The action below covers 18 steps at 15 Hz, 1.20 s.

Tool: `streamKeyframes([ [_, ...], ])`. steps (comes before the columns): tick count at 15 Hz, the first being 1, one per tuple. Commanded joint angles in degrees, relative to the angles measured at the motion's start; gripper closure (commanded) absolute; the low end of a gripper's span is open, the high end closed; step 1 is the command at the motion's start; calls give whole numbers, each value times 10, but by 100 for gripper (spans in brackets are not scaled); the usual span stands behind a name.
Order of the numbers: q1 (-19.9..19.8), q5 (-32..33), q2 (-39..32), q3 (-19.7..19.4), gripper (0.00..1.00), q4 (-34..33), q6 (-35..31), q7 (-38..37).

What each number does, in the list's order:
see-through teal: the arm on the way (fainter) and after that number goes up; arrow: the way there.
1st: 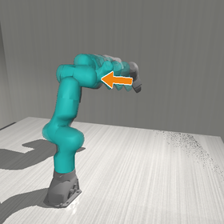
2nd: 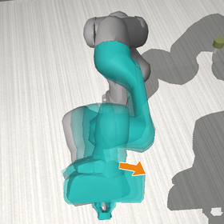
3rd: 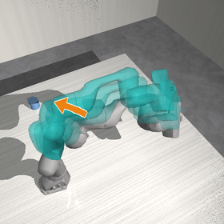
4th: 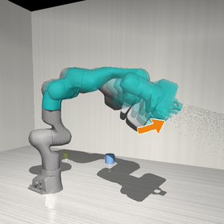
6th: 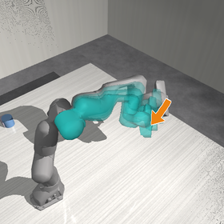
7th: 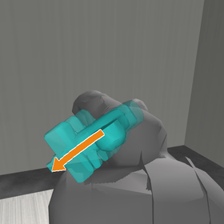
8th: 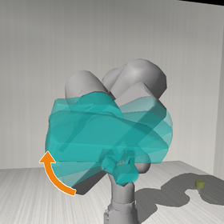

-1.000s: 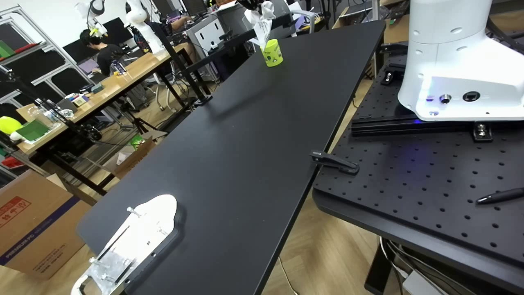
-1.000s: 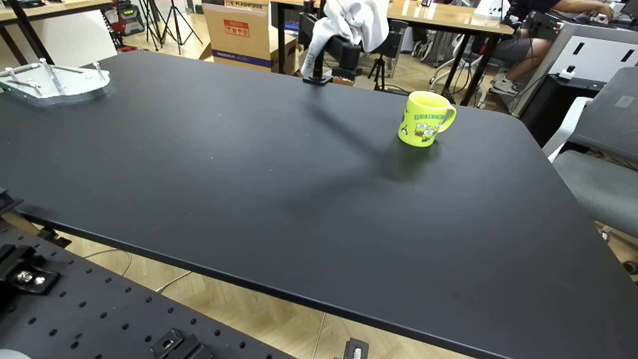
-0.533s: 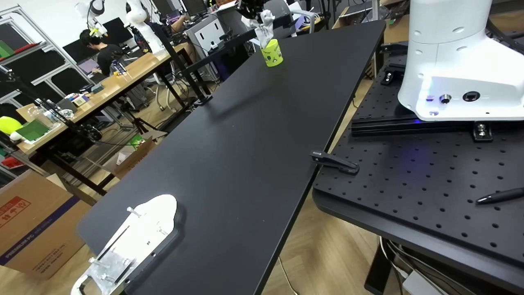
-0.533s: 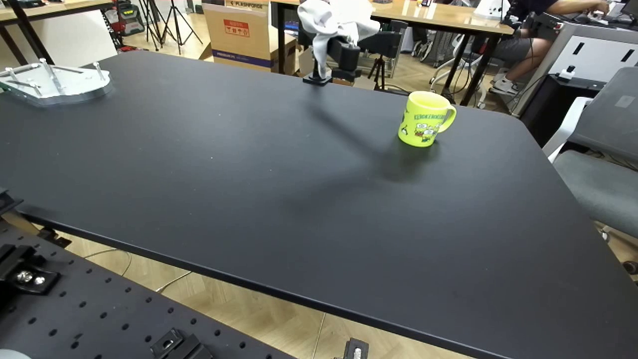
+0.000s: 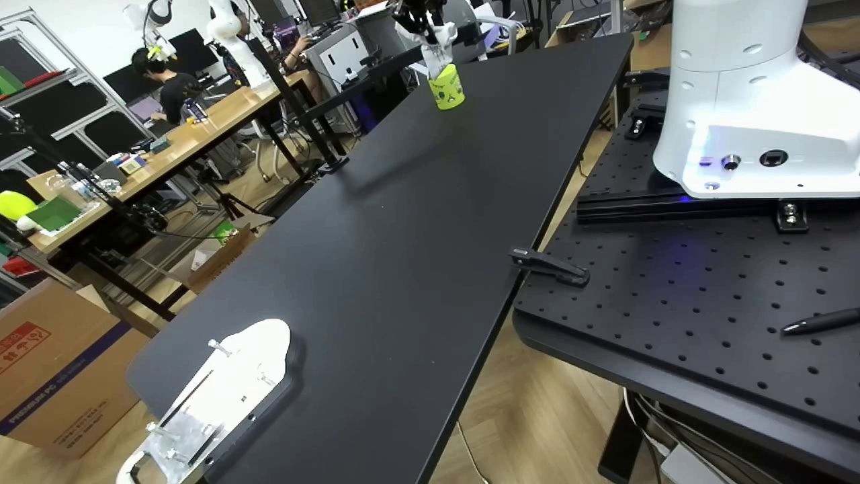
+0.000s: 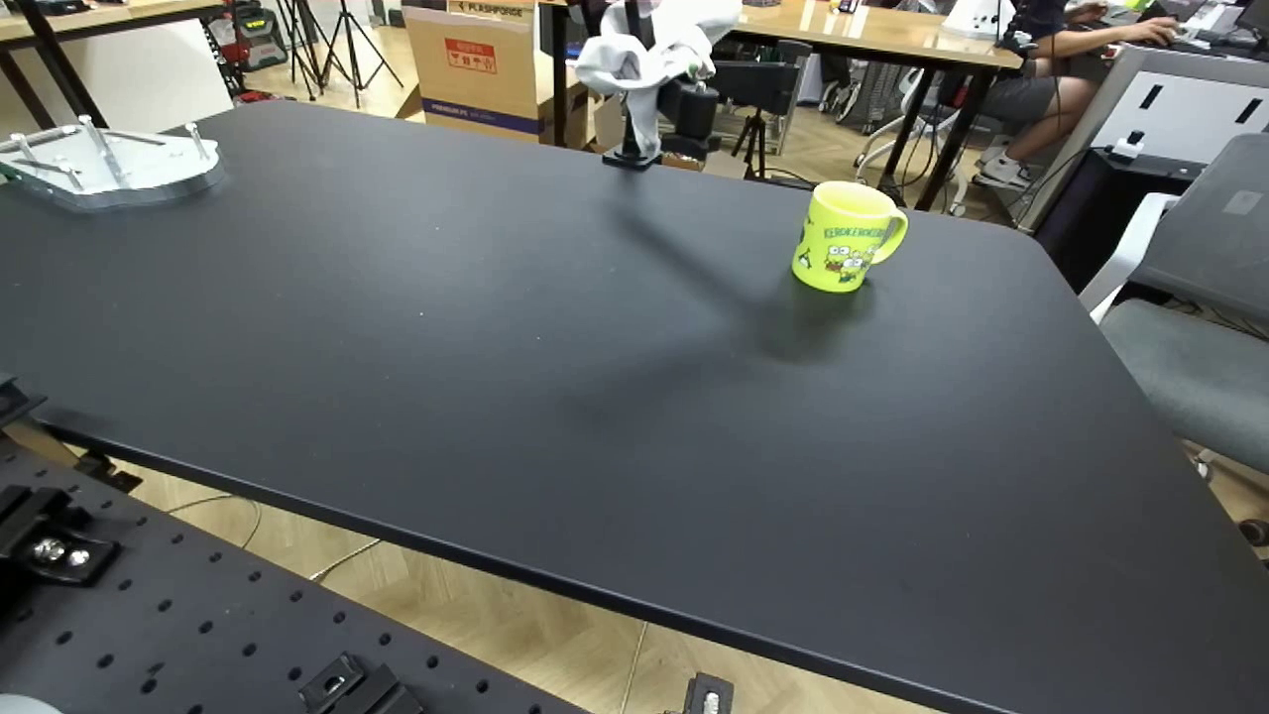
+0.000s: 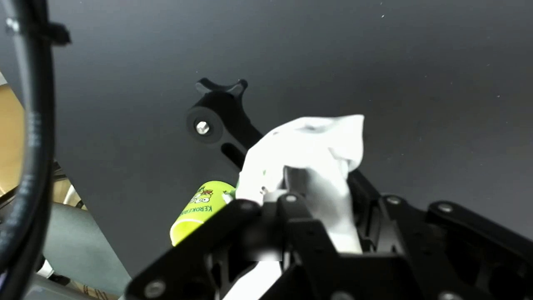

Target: Put the white towel on the black rod

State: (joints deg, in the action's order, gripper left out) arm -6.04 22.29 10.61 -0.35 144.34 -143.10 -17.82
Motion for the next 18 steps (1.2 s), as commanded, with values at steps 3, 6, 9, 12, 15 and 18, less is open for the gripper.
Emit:
streamKeyframes([
  [3,-3,-21,17,-3,24,9,7,13],
  [6,-3,-17,27,0,4,7,8,12],
  [9,-4,-11,40,5,0,6,9,9],
  [12,-5,-6,59,13,0,6,10,6],
  [15,-2,-16,75,25,0,2,27,-1],
  [18,8,-30,86,40,0,3,72,9],
])
